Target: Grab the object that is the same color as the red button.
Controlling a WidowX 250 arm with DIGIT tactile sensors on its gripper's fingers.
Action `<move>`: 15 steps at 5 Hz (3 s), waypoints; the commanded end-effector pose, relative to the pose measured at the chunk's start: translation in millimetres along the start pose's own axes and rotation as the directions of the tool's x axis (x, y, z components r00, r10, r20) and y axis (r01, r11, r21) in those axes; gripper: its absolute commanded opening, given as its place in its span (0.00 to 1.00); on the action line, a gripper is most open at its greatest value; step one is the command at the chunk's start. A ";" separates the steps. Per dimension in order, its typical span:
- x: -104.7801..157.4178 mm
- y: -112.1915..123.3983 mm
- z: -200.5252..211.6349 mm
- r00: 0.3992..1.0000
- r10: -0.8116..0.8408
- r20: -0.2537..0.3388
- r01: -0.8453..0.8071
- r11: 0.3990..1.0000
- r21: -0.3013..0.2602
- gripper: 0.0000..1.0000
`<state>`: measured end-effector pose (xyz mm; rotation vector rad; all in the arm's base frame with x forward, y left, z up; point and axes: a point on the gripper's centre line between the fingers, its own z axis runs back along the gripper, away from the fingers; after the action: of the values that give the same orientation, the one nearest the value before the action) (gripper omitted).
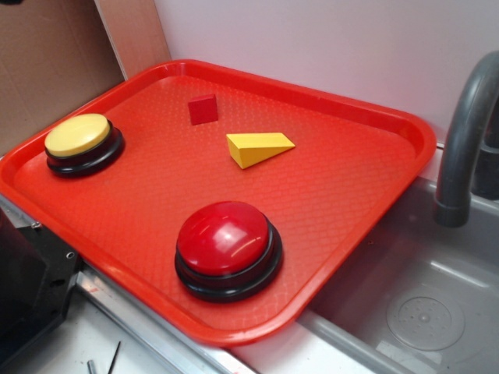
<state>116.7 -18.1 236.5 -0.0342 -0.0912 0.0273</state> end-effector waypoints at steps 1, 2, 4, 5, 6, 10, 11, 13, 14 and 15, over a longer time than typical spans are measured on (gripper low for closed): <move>0.0 0.0 0.0 1.000 0.000 0.000 0.000 1.000 0.000 1.00; 29.9 37.3 -30.7 0.968 0.243 -0.064 -0.241 0.970 0.044 1.00; 84.8 86.6 -34.6 0.732 0.671 0.119 -0.672 0.740 -0.035 1.00; 84.8 86.6 -34.6 0.732 0.671 0.119 -0.672 0.740 -0.035 1.00; 84.8 86.6 -34.6 0.732 0.671 0.119 -0.672 0.740 -0.035 1.00; 154.6 82.8 -131.6 0.669 0.710 0.218 -0.721 0.692 -0.040 1.00; 157.3 88.1 -151.6 0.667 0.703 0.246 -0.714 0.698 -0.059 1.00; 173.3 90.5 -184.9 0.698 0.686 0.206 -0.695 0.718 -0.034 1.00; 165.1 95.7 -191.7 0.699 0.688 0.195 -0.697 0.716 -0.026 1.00; 168.3 96.9 -203.5 0.699 0.696 0.167 -0.706 0.708 0.003 1.00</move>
<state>293.6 69.4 27.4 0.0153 -0.1704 0.8182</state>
